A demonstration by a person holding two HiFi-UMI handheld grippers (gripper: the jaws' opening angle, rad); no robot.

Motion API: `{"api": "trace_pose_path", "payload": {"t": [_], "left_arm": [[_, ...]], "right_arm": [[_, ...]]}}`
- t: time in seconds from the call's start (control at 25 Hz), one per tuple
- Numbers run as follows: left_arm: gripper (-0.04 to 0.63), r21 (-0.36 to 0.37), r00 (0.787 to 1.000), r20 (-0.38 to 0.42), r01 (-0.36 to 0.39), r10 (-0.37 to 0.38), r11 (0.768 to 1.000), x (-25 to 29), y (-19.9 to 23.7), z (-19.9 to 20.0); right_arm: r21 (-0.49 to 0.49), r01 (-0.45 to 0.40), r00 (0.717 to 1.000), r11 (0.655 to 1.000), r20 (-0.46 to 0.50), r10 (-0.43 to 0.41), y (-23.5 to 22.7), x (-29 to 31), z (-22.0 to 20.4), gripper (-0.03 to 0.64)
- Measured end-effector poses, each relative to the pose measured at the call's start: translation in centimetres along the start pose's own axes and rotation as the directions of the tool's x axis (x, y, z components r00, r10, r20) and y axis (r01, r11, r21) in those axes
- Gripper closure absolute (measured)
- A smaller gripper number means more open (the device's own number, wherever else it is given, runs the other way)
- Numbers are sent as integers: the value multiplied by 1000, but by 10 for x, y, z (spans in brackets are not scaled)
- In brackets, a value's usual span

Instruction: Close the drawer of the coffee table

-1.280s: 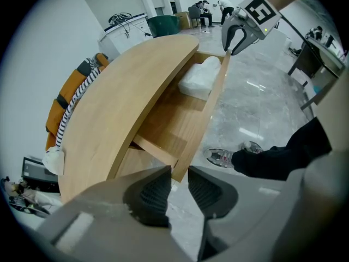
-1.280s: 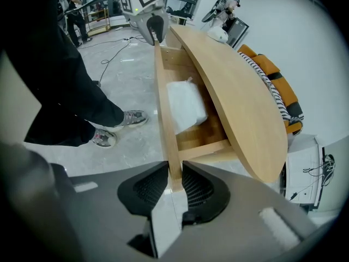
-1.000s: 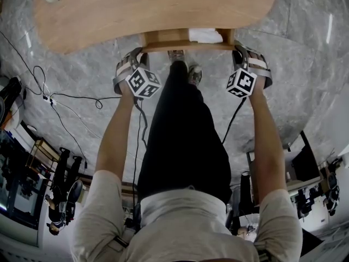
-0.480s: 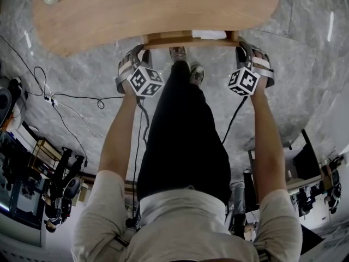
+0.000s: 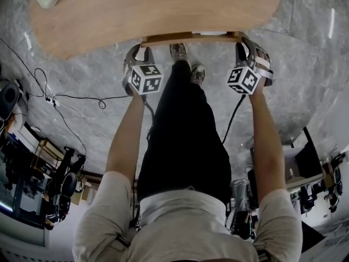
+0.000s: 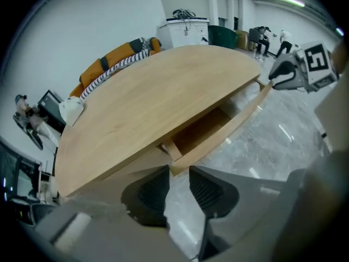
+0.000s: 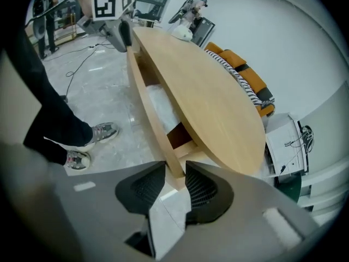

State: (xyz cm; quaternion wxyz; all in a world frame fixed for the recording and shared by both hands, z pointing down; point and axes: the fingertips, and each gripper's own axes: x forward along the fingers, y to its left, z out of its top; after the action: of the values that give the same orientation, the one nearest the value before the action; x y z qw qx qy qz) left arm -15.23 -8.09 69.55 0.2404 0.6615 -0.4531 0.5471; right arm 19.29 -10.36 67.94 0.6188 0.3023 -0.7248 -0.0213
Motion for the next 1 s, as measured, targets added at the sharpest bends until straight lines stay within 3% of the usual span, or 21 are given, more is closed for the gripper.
{"api": "trace_pose_path", "payload": {"t": [0.2, 0.52, 0.8, 1.0], "left_arm": [[459, -142, 1000, 6, -10, 11, 990, -6, -1, 6], [462, -258, 1000, 13, 21, -18, 966, 3, 1, 11], [463, -328, 999, 32, 43, -35, 944, 2, 10, 24], [465, -411, 998, 37, 66, -56, 909, 5, 12, 29]], "right_arm": [[129, 25, 999, 991, 34, -29, -11, -4, -3, 485], [302, 94, 995, 949, 7, -101, -22, 5, -4, 469], [453, 114, 989, 884, 30, -143, -31, 6, 0, 465], [498, 118, 987, 859, 37, -157, -36, 10, 0, 462]]}}
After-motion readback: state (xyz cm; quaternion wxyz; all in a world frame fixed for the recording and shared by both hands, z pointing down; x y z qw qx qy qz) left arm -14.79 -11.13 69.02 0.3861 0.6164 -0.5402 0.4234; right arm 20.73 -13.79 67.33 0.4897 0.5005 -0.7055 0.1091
